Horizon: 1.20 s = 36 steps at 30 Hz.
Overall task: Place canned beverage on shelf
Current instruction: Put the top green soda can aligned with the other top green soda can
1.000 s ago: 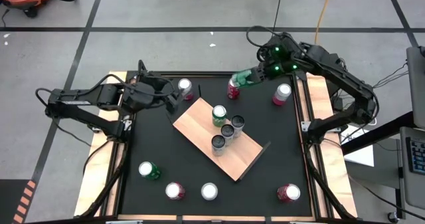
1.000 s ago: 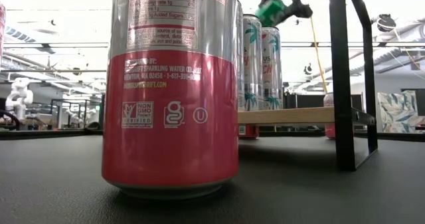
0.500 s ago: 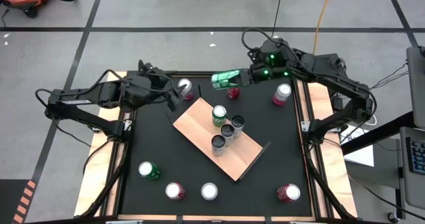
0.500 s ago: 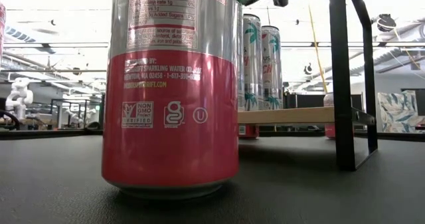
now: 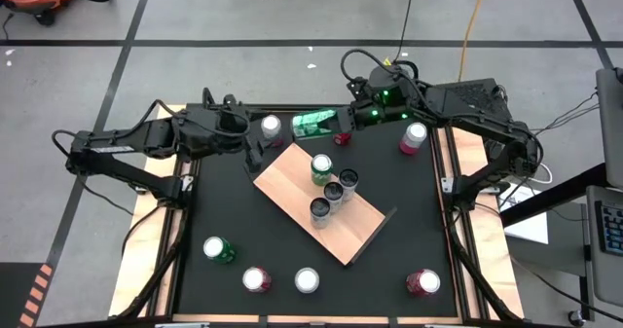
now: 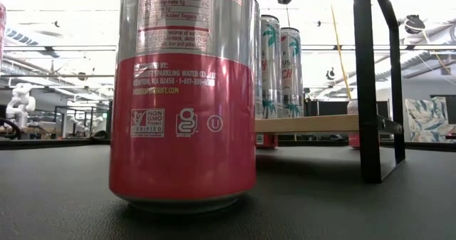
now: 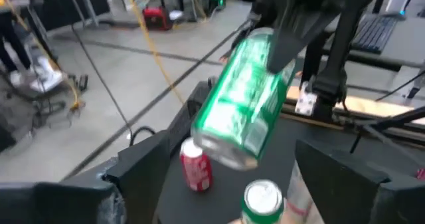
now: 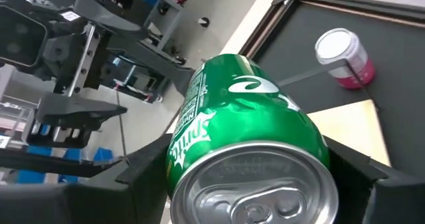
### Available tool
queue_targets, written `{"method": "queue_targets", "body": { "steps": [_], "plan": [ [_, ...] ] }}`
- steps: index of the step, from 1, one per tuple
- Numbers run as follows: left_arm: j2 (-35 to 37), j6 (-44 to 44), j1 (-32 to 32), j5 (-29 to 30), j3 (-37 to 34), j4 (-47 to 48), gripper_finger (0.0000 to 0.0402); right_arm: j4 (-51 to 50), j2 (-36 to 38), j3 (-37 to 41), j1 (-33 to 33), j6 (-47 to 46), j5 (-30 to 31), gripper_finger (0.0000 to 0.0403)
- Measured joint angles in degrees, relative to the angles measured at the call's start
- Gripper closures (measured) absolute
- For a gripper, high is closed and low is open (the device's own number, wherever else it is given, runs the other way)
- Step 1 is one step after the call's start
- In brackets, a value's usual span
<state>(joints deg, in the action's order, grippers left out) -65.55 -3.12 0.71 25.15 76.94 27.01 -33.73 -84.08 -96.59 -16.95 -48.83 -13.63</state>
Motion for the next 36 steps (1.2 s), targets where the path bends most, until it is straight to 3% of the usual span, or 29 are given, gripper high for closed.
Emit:
{"method": "queue_targets", "body": {
  "steps": [5, 14, 23, 36],
  "plan": [
    [-1.33, 3.92, 0.00, -0.07, 0.07, -1.36, 0.0045, 0.72, -0.25, 0.02, 0.97, -0.22, 0.01, 0.0128],
    [-6.97, 10.40, 0.00, -2.39, 0.07, -3.94, 0.0042, 1.39, -0.19, 0.01, 1.00, -0.34, -0.13, 0.0128],
    [-10.99, 18.49, -0.02, -0.29, 0.03, -11.53, 0.0042, 1.39, -0.19, 0.02, 1.00, -1.69, -1.79, 0.0128],
    [-12.12, 18.64, -0.72, -0.29, 0.03, -7.69, 0.0060, 1.20, -0.19, 0.02, 1.63, -1.54, -1.81, 0.0128]
  ]
}}
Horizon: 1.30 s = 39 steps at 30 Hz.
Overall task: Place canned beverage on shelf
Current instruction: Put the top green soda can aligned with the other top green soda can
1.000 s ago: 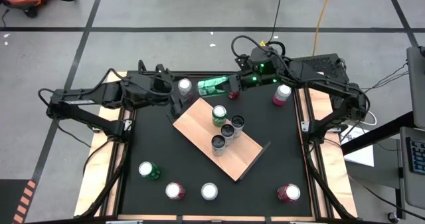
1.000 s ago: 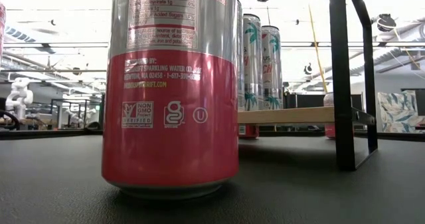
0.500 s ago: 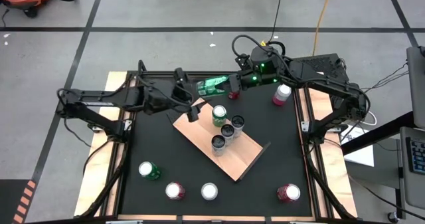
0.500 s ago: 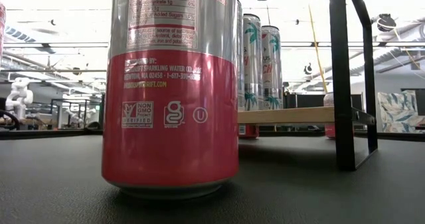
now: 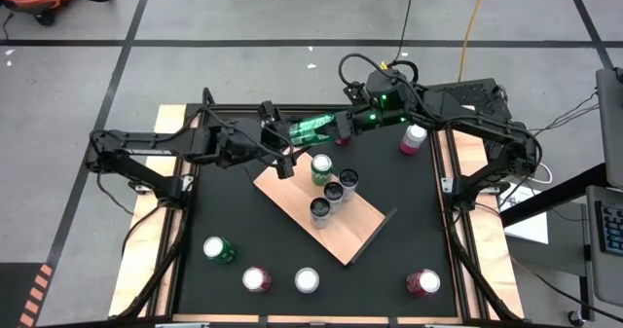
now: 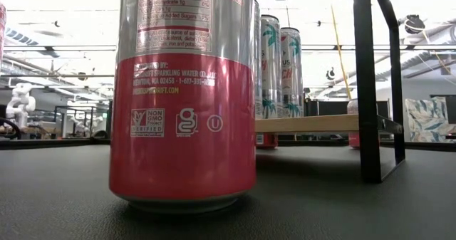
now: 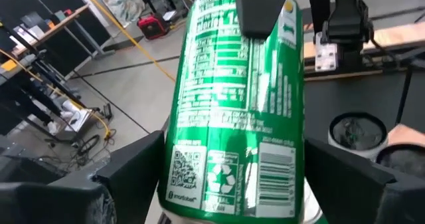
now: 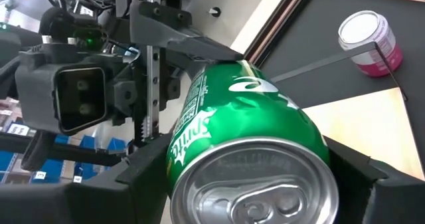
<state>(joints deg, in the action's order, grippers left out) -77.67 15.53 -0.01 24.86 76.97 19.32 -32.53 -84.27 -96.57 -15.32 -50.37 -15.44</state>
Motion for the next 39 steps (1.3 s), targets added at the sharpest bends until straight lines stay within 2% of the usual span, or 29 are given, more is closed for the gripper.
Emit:
{"method": "queue_targets", "body": {
  "steps": [5, 22, 29, 34, 39],
  "plan": [
    [0.00, -0.02, 0.02, 0.03, 0.00, 2.39, 0.0071, 0.04, 0.00, 0.00, 0.09, 0.02, 0.08, 0.0128],
    [0.00, -0.19, 0.02, 0.39, 0.00, 2.67, 0.0074, 0.17, 0.00, 0.00, 0.07, -0.12, 0.15, 0.0128],
    [0.00, -0.15, 0.02, 0.94, 0.00, 2.65, 0.0104, 0.19, 0.00, 0.00, 0.07, -0.14, 0.24, 0.0128],
    [0.00, -0.02, 0.09, 2.21, 0.00, 2.12, 0.0109, 0.46, 0.00, 0.00, 0.07, 0.49, 0.37, 0.0127],
    [-0.01, -0.50, 0.08, 2.24, 0.00, 1.25, 0.0111, 1.27, 0.00, 0.00, 0.05, 0.52, 0.48, 0.0105]
  ]
}}
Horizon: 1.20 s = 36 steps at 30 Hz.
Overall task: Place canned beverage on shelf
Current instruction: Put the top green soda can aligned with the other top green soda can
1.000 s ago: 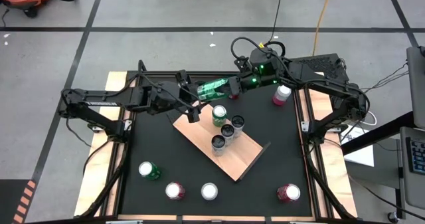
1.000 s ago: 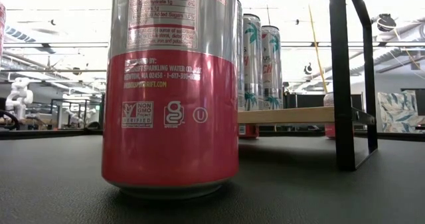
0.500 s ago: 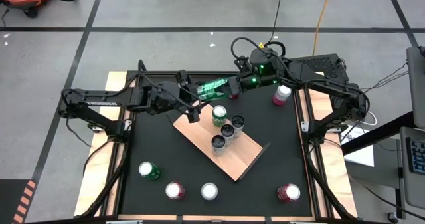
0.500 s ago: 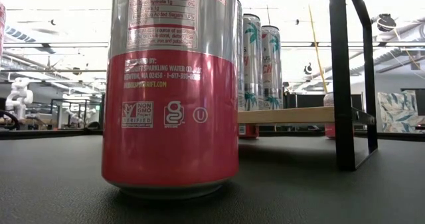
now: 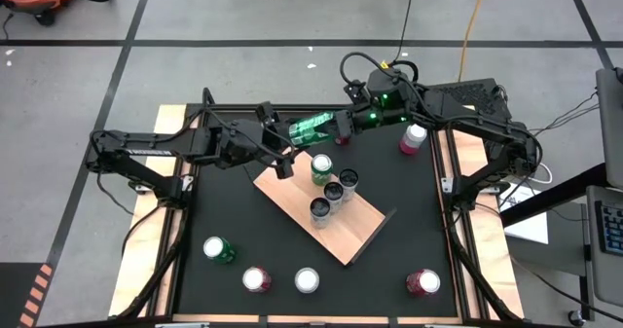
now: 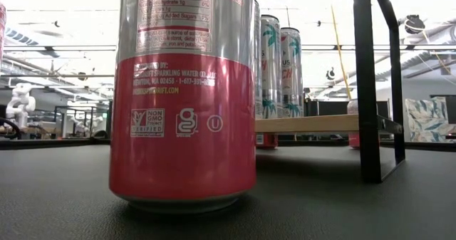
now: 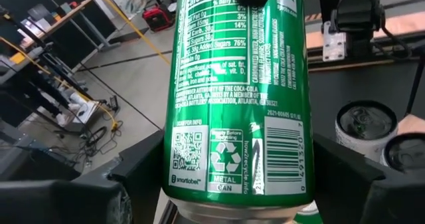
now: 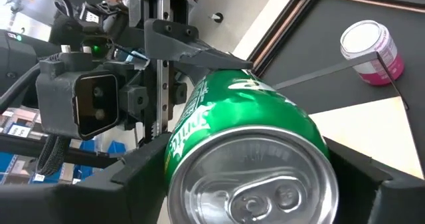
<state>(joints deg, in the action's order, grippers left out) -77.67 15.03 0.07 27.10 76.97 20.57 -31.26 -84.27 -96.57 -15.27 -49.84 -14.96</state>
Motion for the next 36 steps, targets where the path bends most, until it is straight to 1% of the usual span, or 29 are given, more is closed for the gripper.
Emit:
{"method": "queue_targets", "body": {
  "steps": [5, 10, 17, 21, 24, 28, 32, 36],
  "plan": [
    [0.17, -3.71, 0.41, -0.97, -0.02, -1.39, 0.0112, 0.45, 0.17, 0.00, -0.02, 1.16, -0.17, 0.0071],
    [0.25, -8.22, 0.55, -5.27, -0.04, -1.61, 0.0113, 2.02, 0.17, -0.07, 0.01, 2.49, -0.33, 0.0049],
    [0.32, -17.45, 0.55, -11.06, -0.04, -1.89, 0.0113, 7.07, 0.46, -0.07, -0.42, 5.32, -0.42, 0.0046],
    [1.13, -22.54, 0.57, -14.90, -0.04, -2.76, 0.0113, 9.01, 1.80, -0.07, -0.99, 8.10, -0.41, 0.0045],
    [1.91, -25.23, 0.68, -16.36, -0.04, -2.82, 0.0114, 9.97, 3.54, -0.07, -1.78, 11.19, -0.41, 0.0045],
    [2.46, -26.80, 0.73, -17.24, -0.04, -6.71, 0.0114, 9.78, 6.50, -0.07, -2.58, 16.60, -0.41, 0.0045],
    [2.54, -28.01, 0.71, -18.31, -0.02, -12.50, 0.0114, 7.17, 9.62, -0.07, -2.67, 22.13, -0.42, 0.0045],
    [2.48, -31.01, 0.74, -19.62, -0.02, -16.36, 0.0114, 5.79, 11.99, -0.06, -2.67, 24.45, -1.55, 0.0045]
  ]
}}
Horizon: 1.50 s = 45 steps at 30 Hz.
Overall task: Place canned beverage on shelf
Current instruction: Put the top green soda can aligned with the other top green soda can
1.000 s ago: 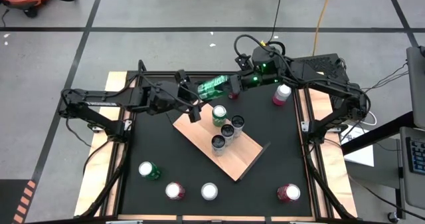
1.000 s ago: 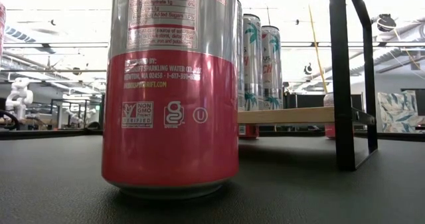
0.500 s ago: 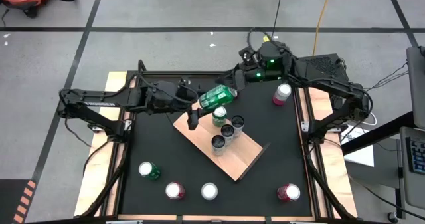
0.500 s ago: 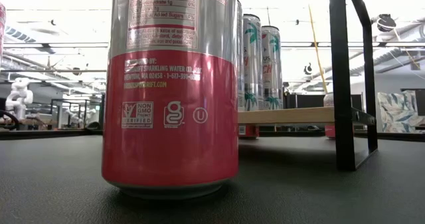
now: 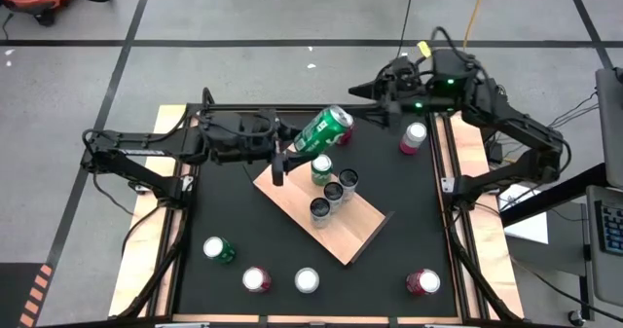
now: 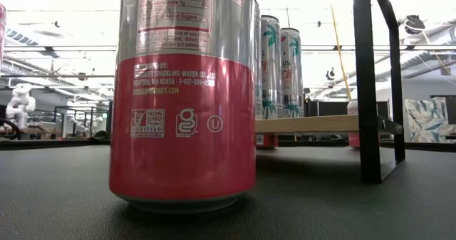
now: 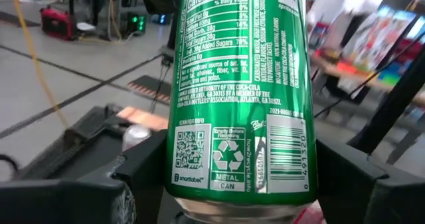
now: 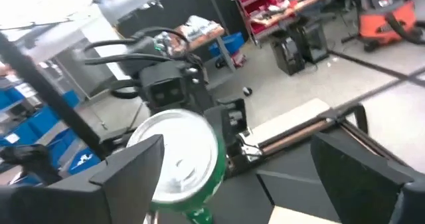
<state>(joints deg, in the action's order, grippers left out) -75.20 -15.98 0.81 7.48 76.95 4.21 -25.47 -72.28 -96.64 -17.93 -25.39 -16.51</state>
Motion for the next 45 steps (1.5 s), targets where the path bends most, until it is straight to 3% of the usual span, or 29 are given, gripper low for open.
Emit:
{"method": "queue_targets", "body": {
  "steps": [5, 13, 32, 39, 45],
  "plan": [
    [0.02, -4.23, 0.08, -1.15, 0.00, -5.03, 0.0114, 0.47, 1.69, 0.01, 0.00, -1.65, -4.42, 0.0045],
    [-0.30, -6.28, 0.12, -7.68, 0.02, -14.32, 0.0114, 1.07, 1.56, 0.02, 2.23, 1.09, -4.74, 0.0045],
    [-7.99, -7.79, 0.36, -9.22, 0.02, -30.96, 0.0114, 13.44, -0.91, 0.06, 3.96, 0.42, -11.05, 0.0045],
    [-9.94, -8.02, 0.36, -9.28, 0.02, -34.76, 0.0114, 18.45, -2.83, 0.06, 4.48, -1.33, -16.63, 0.0045],
    [-10.47, -9.14, 0.29, -9.44, 0.02, -35.68, 0.0114, 19.33, -3.85, 0.06, 4.98, -0.36, -16.96, 0.0045]
  ]
}}
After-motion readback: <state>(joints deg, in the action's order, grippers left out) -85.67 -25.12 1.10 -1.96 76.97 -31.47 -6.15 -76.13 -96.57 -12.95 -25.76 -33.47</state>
